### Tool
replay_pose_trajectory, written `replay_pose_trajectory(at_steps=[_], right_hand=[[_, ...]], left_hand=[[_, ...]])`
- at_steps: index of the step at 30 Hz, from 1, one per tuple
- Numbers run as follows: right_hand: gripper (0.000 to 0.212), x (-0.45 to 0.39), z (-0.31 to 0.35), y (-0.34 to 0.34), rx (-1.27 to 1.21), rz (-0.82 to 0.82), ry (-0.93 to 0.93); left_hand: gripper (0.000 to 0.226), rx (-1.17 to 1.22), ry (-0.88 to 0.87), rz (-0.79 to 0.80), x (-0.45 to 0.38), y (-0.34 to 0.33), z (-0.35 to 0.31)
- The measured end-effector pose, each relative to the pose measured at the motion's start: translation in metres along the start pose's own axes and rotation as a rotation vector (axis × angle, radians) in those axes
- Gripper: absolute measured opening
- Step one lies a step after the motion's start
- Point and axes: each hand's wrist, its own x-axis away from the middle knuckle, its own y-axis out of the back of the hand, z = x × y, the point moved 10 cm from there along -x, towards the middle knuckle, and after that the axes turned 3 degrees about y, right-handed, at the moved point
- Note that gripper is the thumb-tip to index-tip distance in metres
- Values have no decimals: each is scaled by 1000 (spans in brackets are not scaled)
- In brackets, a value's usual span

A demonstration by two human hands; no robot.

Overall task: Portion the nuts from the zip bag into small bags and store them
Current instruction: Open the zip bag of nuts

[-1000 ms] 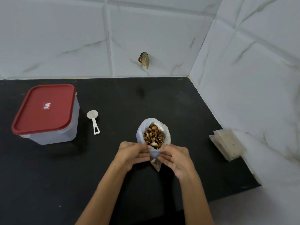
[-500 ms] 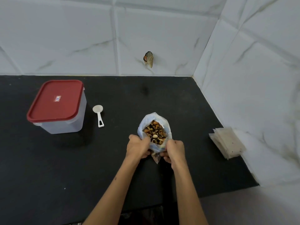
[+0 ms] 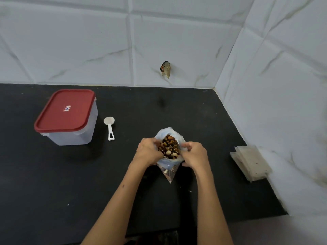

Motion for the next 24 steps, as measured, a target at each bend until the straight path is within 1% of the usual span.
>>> replay_pose_trajectory(at_steps=[2, 4, 8, 10, 12, 16, 18, 21, 24], right_hand=[[37, -3, -2, 7, 28, -35, -4], [39, -4, -1, 20, 99, -100, 20], [41, -6, 0, 48, 154, -232, 71], [43, -9, -1, 57, 151, -260, 105], [44, -11, -4, 57, 137, -236, 130], [35, -19, -8, 57, 139, -167, 167], [31, -27, -5, 54, 161, -117, 184], [34, -40, 4, 47, 230, -71, 163], [45, -49, 10, 43, 325, -76, 135]], left_hand=[[66, 35, 22, 6, 0, 0, 1], [70, 34, 4, -3, 1, -5, -3], [70, 15, -114, 0, 7, -25, -30], [69, -21, -155, 1, 6, -34, -42], [62, -43, -162, -15, 5, -38, -47], [35, -87, -196, -144, 0, -24, -55], [29, -103, -208, -123, -7, -23, -60], [37, -174, -200, -35, -21, -31, -67], [50, -209, -189, 8, -29, -36, -69]])
